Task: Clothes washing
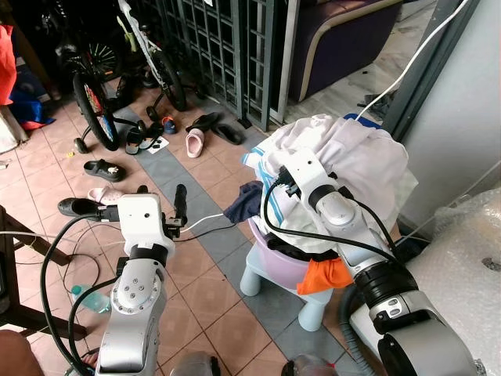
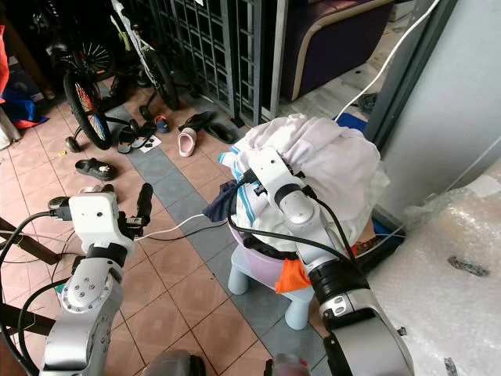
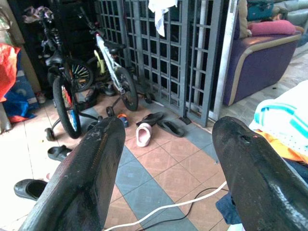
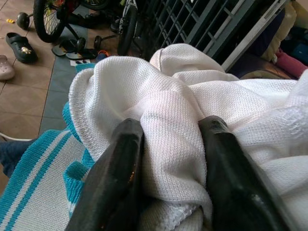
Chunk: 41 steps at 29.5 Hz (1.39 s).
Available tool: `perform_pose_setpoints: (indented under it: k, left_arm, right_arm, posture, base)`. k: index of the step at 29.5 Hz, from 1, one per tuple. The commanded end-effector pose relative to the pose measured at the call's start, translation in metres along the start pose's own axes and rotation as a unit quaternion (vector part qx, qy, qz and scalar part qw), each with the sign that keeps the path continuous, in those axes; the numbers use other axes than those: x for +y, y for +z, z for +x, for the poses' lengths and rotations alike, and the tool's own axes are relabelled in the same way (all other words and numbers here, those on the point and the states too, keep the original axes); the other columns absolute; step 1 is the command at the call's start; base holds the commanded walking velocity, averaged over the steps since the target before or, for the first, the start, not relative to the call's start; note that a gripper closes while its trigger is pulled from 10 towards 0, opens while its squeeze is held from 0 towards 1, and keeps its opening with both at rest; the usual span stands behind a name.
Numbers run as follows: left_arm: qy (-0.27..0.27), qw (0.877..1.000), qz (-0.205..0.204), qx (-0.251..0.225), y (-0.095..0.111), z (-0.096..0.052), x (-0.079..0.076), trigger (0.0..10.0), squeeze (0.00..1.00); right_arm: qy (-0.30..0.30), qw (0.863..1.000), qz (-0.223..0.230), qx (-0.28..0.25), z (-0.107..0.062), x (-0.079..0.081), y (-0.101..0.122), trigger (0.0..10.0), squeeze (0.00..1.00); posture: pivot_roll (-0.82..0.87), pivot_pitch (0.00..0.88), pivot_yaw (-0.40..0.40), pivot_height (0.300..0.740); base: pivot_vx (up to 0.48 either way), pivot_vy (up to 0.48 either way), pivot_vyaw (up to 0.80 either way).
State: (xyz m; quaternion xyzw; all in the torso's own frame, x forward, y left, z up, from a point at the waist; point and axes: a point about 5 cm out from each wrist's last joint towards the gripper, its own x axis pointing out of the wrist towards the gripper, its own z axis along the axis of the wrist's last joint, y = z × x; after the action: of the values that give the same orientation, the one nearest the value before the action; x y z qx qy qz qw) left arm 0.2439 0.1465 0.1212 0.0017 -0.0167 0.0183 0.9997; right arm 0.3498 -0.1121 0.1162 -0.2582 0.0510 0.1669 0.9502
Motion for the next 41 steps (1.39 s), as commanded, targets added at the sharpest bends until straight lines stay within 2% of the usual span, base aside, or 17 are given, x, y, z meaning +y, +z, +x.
perform_pose_setpoints:
  k: [1,6,9,11,15,16,18,21,26,27,30,33,34,35,36,41]
  left_arm:
    - [0.005,1.0,0.002,0.011,-0.002,0.0,0.002,10.0,0.0]
    - [0.01,1.0,-0.001,0.023,-0.005,0.0,0.002,10.0,0.0]
    - [0.03,0.999,0.01,0.018,-0.003,0.0,0.005,10.0,0.0]
    - [0.045,0.999,0.019,0.005,0.002,0.0,0.005,10.0,0.0]
    - [0.047,0.999,0.019,0.021,-0.002,0.0,0.005,10.0,0.0]
    - [0.053,0.998,0.023,0.027,-0.005,0.0,0.006,10.0,0.0]
    - [0.053,0.998,0.034,0.021,-0.004,0.001,0.008,10.0,0.0]
    - [0.053,0.998,0.038,0.018,-0.004,0.002,0.01,10.0,0.0]
    - [0.047,0.998,0.043,0.015,-0.004,0.004,0.009,10.0,0.0]
    - [0.043,0.998,0.047,0.012,-0.002,0.007,0.007,10.0,0.0]
    - [0.039,0.998,0.048,0.011,-0.001,0.01,0.005,10.0,0.0]
    - [0.039,0.998,0.049,0.01,-0.001,0.011,0.005,10.0,0.0]
    - [0.039,0.998,0.049,0.009,-0.001,0.011,0.005,10.0,0.0]
    - [0.039,0.998,0.049,0.009,-0.001,0.012,0.005,10.0,0.0]
    - [0.039,0.998,0.049,0.009,-0.001,0.012,0.005,10.0,0.0]
    - [0.04,0.998,0.049,0.009,-0.001,0.013,0.005,10.0,0.0]
  right_arm:
    - [0.006,0.999,0.02,0.04,-0.005,0.005,-0.019,0.0,0.0]
    - [-0.005,0.999,0.04,0.026,-0.007,0.003,-0.015,0.0,0.0]
    - [-0.013,0.998,0.053,0.016,-0.008,0.0,-0.012,0.0,0.0]
    - [-0.035,0.995,0.085,-0.023,-0.011,-0.008,0.0,0.0,0.0]
    - [-0.063,0.988,0.117,-0.077,-0.016,-0.018,0.019,0.0,0.0]
    - [-0.089,0.978,0.139,-0.13,-0.022,-0.029,0.041,0.0,0.0]
    - [-0.119,0.964,0.142,-0.194,-0.032,-0.045,0.068,0.0,0.0]
    - [-0.146,0.949,0.141,-0.241,-0.048,-0.06,0.093,0.0,0.0]
    - [-0.168,0.942,0.148,-0.249,-0.063,-0.068,0.097,0.0,0.0]
    - [-0.175,0.944,0.145,-0.239,-0.071,-0.068,0.089,0.0,0.0]
    - [-0.178,0.949,0.138,-0.22,-0.08,-0.065,0.075,0.0,0.0]
    - [-0.182,0.951,0.135,-0.21,-0.086,-0.063,0.07,0.0,0.0]
    - [-0.18,0.953,0.134,-0.202,-0.088,-0.062,0.068,0.7,0.0]
    - [-0.178,0.955,0.136,-0.196,-0.09,-0.06,0.066,8.9,0.0]
    - [-0.177,0.957,0.137,-0.188,-0.092,-0.058,0.063,10.0,0.0]
    - [-0.171,0.961,0.137,-0.171,-0.092,-0.052,0.057,10.0,0.0]
  posture:
    - [0.0,0.073,0.033,0.74]
    - [-0.01,0.082,0.034,0.74]
    - [-0.01,0.086,0.034,0.74]
    - [-0.02,0.094,0.027,0.74]
    - [-0.02,0.09,0.024,0.74]
    - [-0.01,0.079,0.025,0.74]
    - [-0.01,0.077,0.027,0.74]
    - [-0.01,0.067,0.035,0.74]
    - [-0.02,0.061,0.053,0.74]
    - [-0.02,0.057,0.061,0.74]
    - [-0.03,0.063,0.065,0.74]
    - [-0.03,0.063,0.067,0.74]
    - [-0.03,0.063,0.068,0.74]
    - [-0.03,0.063,0.069,0.74]
    - [-0.03,0.066,0.07,0.74]
    - [-0.03,0.067,0.07,0.74]
  base:
    - [0.0,0.0,0.0]
    - [0.0,0.0,0.0]
    - [0.0,0.0,0.0]
    - [0.0,0.0,0.0]
    - [0.0,0.0,0.0]
    - [0.0,0.0,0.0]
    - [0.0,0.0,0.0]
    - [0.0,0.0,0.0]
    - [0.0,0.0,0.0]
    - [0.0,0.0,0.0]
    - [0.0,0.0,0.0]
    - [0.0,0.0,0.0]
    - [0.0,0.0,0.0]
    - [0.0,0.0,0.0]
    - [0.0,0.0,0.0]
    - [-0.055,0.0,0.0]
